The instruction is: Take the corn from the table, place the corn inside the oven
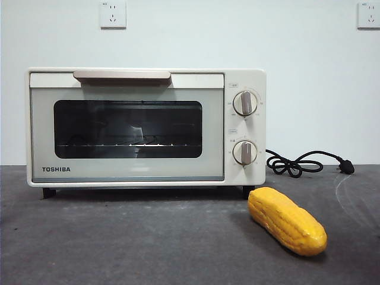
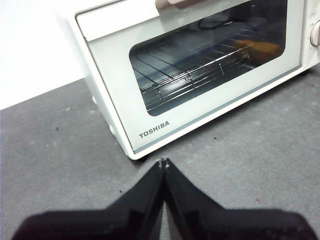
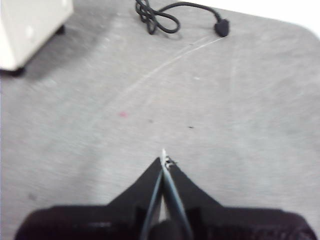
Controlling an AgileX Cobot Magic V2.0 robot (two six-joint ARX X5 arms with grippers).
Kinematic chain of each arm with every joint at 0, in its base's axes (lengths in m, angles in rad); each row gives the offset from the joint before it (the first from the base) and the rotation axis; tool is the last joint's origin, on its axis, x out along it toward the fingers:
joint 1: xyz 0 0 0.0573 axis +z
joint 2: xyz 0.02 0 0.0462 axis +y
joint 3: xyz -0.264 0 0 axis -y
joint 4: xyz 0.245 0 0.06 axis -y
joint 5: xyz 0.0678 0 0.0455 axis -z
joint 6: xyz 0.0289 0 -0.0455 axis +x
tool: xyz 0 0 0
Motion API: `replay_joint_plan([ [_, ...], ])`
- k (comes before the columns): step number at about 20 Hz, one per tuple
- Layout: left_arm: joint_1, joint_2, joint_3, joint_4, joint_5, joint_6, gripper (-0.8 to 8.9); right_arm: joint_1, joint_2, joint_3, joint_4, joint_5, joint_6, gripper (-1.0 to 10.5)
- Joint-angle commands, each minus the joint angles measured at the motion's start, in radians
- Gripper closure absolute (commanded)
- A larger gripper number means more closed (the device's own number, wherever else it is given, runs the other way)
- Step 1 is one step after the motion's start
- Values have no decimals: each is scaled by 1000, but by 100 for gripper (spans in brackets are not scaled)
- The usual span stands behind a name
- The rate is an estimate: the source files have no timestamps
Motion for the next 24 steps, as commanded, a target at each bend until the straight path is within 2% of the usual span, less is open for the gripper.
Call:
replay_joint_plan([
  [1,2,0,-7,2,0,-34,817,0,0,-9,6,11,-51,946],
  [8,2,0,-7,2,0,-230,817,0,0,-9,13,11,-59,946],
  [13,2,0,-7,3,0,-269,817,0,0,-9,40,2,-48,946],
  [15,2,0,-7,3,0,-269,817,0,0,-9,55,-40,-19,946],
  [16,2,0,-7,3,0,-269,817,0,0,-9,66,-66,10,946],
  [17,2,0,-7,6,0,-270,817,0,0,-9,78,-102,75,946],
  [19,2,0,-7,18,0,-292,817,0,0,-8,84,-184,241,946],
  [21,2,0,-7,35,0,-358,817,0,0,-8,78,-267,410,946],
  [24,2,0,-7,64,0,-470,817,0,0,-8,109,-275,520,946],
])
